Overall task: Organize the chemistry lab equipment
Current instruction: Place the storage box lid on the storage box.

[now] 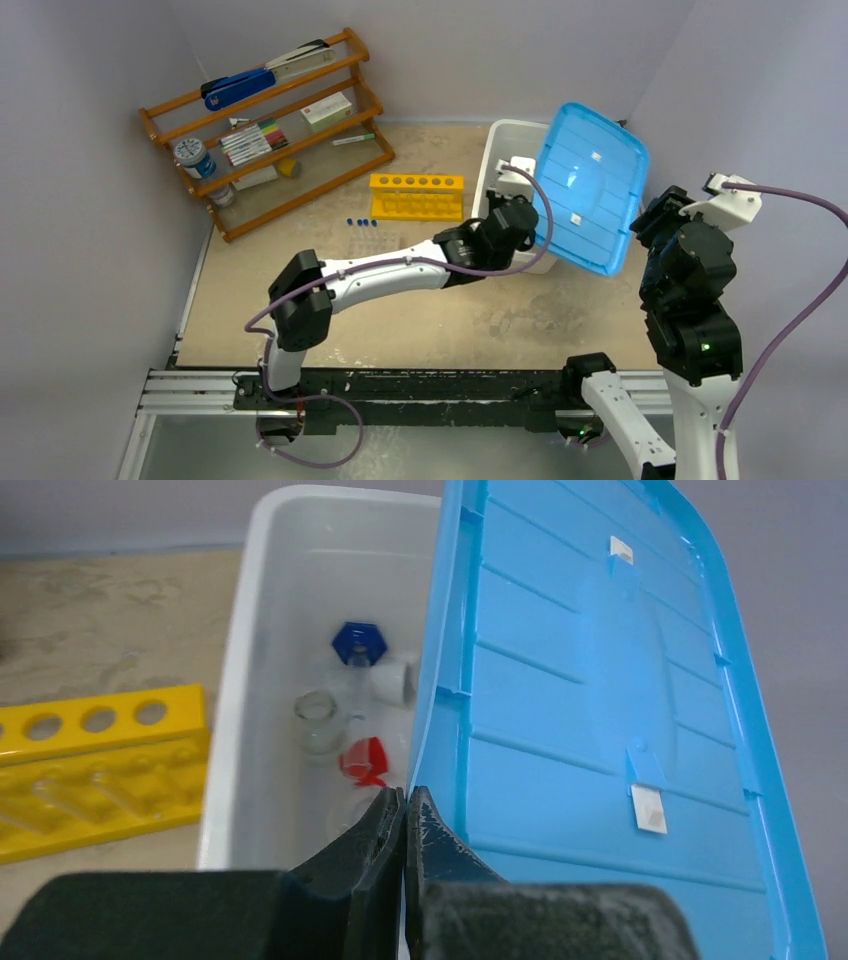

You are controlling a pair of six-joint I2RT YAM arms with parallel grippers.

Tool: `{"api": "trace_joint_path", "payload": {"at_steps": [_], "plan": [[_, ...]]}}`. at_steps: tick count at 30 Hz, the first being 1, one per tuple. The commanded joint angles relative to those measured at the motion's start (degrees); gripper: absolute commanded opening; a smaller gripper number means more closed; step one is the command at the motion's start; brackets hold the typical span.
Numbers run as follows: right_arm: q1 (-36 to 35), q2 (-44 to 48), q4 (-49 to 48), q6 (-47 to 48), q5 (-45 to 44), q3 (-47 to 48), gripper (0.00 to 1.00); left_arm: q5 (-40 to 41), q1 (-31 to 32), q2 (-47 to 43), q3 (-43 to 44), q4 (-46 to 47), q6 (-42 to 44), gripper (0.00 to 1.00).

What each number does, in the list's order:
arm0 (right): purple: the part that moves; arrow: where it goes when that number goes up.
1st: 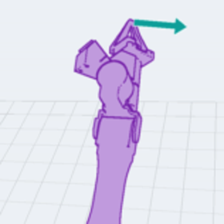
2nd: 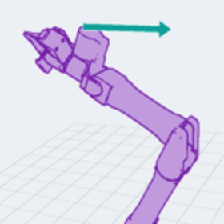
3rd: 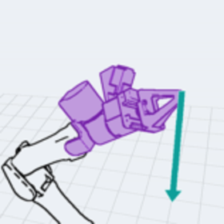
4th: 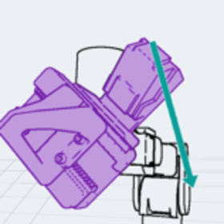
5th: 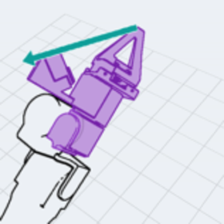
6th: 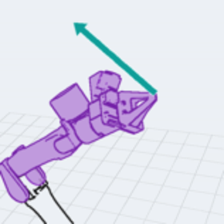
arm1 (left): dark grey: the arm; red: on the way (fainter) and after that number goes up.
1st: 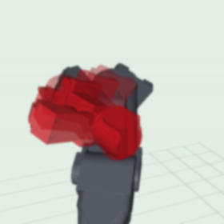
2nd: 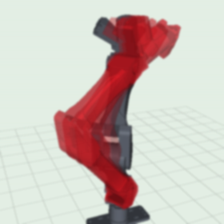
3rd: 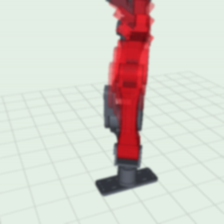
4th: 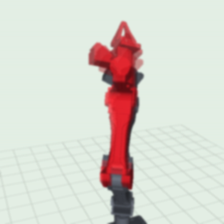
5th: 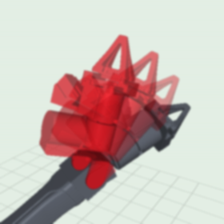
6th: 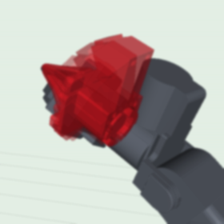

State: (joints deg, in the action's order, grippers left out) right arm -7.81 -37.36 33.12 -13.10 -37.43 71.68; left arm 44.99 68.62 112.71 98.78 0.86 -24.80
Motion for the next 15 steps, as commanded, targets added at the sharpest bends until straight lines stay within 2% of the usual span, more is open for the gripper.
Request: {"api": "trace_joint_path", "payload": {"at_steps": [1,8,15], "plan": [[0.13,-0.67,-3.10,-0.37,1.72,-1.90,0.51,3.31,-3.66,-7.13,-3.94,2.32,-2.89,0.00],[0.09,-2.76,-6.79,-1.15,5.89,-5.96,0.53,2.55,-5.95,-9.12,-11.65,3.94,-4.00,0.00],[0.16,-10.56,-12.55,0.31,13.47,-12.36,0.85,3.26,-5.95,-9.64,-13.87,2.74,-4.03,0.00]]}}
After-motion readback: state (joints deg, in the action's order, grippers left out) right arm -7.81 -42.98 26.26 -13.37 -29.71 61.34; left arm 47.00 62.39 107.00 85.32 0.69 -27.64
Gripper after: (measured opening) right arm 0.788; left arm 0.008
